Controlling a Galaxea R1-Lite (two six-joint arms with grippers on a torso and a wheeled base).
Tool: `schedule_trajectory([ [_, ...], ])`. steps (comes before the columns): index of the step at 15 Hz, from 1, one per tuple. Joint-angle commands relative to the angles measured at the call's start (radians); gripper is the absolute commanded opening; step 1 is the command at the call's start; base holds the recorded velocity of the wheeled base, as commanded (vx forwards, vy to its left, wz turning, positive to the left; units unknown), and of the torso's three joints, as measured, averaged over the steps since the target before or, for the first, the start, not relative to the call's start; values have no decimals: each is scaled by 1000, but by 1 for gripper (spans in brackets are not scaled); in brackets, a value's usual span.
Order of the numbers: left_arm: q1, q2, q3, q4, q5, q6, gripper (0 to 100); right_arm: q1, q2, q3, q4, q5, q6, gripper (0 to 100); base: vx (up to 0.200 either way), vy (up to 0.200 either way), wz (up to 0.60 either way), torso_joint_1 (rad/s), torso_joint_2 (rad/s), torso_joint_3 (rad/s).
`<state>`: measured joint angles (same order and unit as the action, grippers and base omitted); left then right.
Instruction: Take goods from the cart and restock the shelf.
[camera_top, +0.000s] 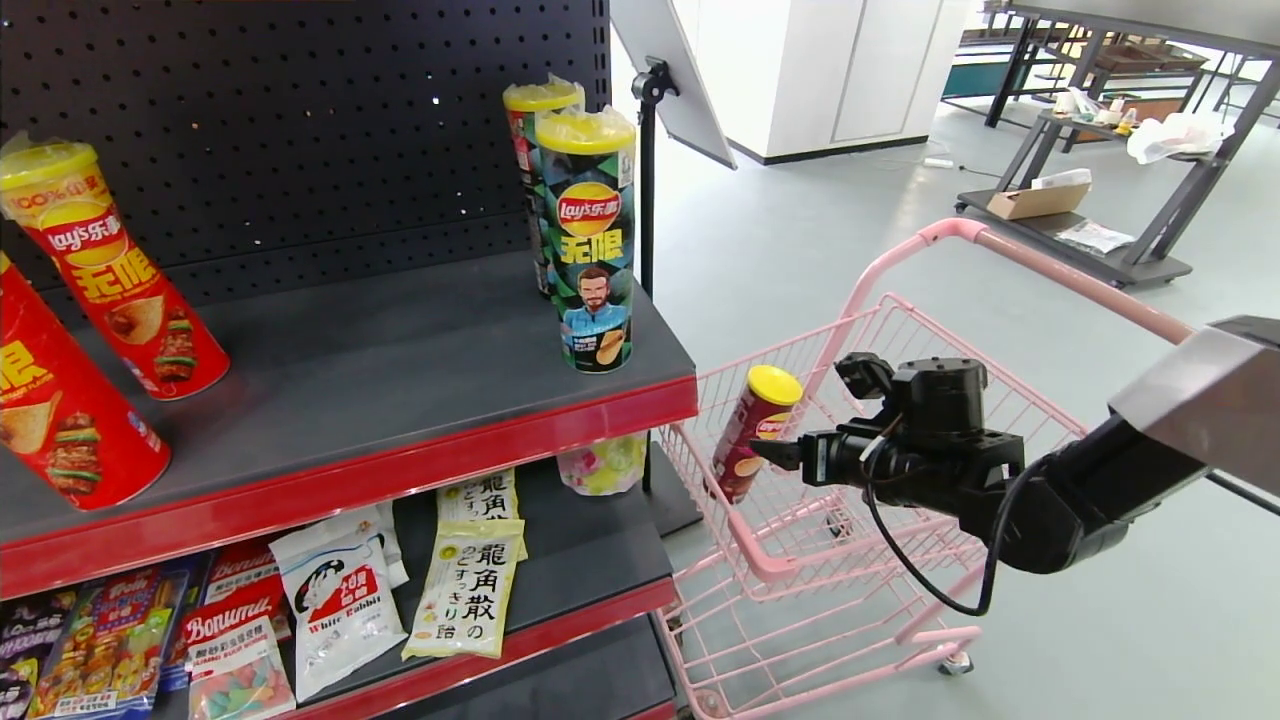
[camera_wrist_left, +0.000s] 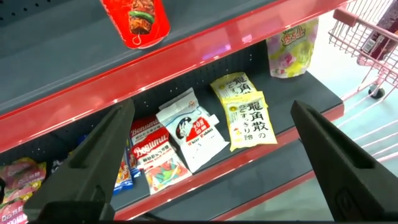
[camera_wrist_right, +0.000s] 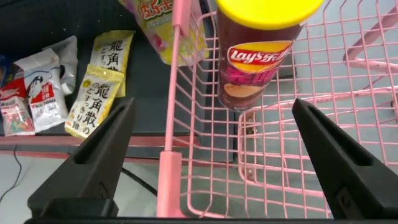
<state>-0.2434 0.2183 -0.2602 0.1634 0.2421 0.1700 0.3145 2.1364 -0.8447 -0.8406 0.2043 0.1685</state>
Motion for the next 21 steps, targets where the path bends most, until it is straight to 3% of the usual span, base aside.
schedule_trajectory([
  [1, 0, 12, -4, 1, 0, 0, 100, -2, 79, -71, 0, 3, 0, 100, 0, 0, 0, 0, 0, 0],
  [21, 1, 49, -13, 1, 3, 3, 100, -31, 361, -429, 2, 40, 17, 100, 0, 0, 0, 0, 0, 0],
])
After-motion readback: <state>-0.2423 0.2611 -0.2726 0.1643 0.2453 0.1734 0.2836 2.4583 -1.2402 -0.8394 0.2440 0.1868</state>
